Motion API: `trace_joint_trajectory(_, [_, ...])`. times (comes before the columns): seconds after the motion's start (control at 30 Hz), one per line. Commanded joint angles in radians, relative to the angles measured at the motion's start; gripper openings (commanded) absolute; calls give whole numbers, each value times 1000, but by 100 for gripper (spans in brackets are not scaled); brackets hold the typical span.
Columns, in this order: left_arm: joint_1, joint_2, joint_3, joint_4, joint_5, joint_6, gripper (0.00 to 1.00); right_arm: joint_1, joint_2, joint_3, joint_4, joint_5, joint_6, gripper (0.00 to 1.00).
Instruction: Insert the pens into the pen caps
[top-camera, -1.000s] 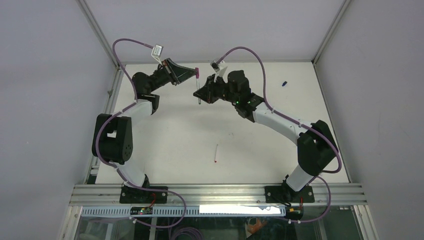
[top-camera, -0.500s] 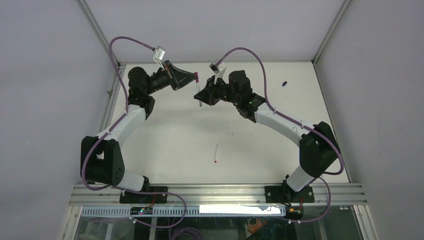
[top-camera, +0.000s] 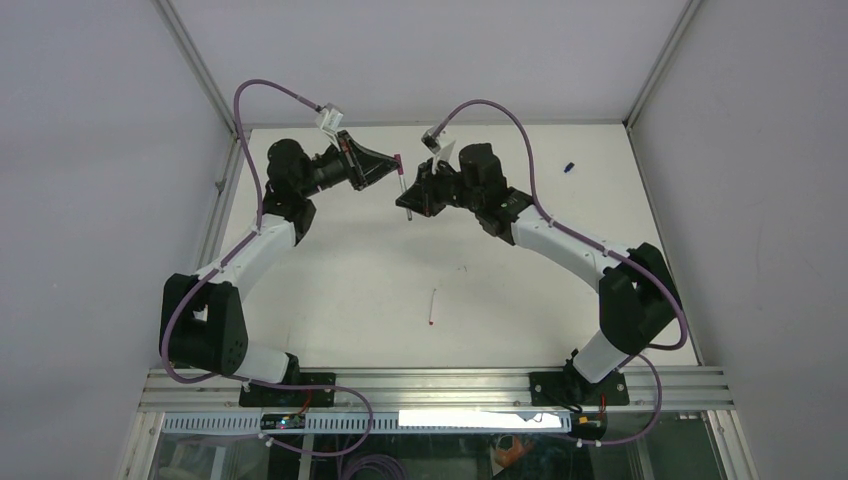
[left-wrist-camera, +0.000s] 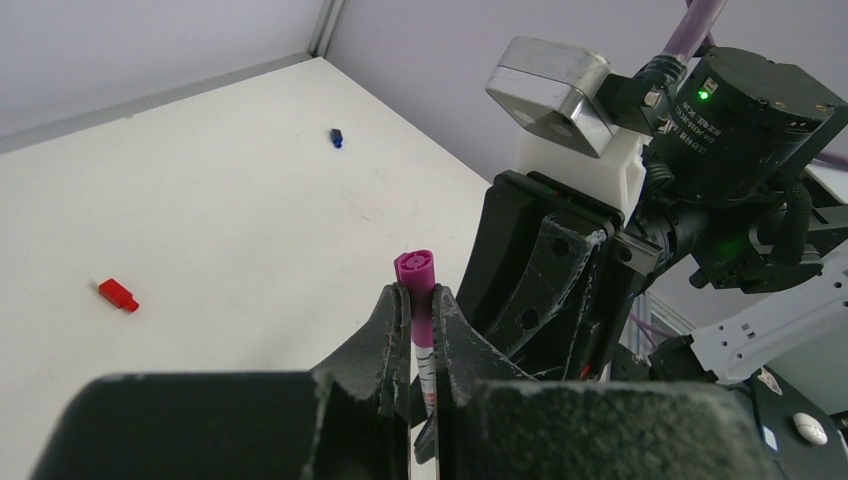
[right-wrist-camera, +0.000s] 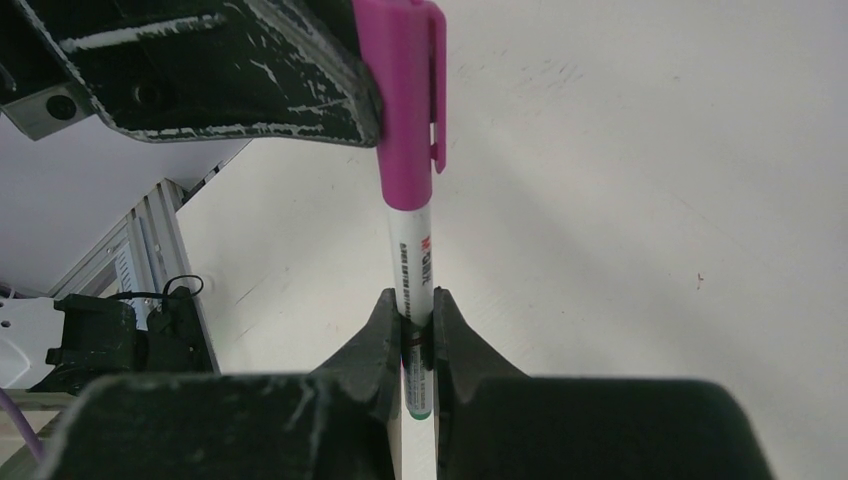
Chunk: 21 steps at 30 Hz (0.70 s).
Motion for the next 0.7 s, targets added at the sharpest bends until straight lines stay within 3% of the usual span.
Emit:
trace_joint_trajectory(0.0, [-68, 1, -83, -152, 233, -2, 0, -82, -114, 42, 325, 179, 20, 0])
trace_joint_trajectory(0.67, [-134, 24, -143, -198, 216, 25, 0, -96, -106, 80, 431, 205, 14, 0])
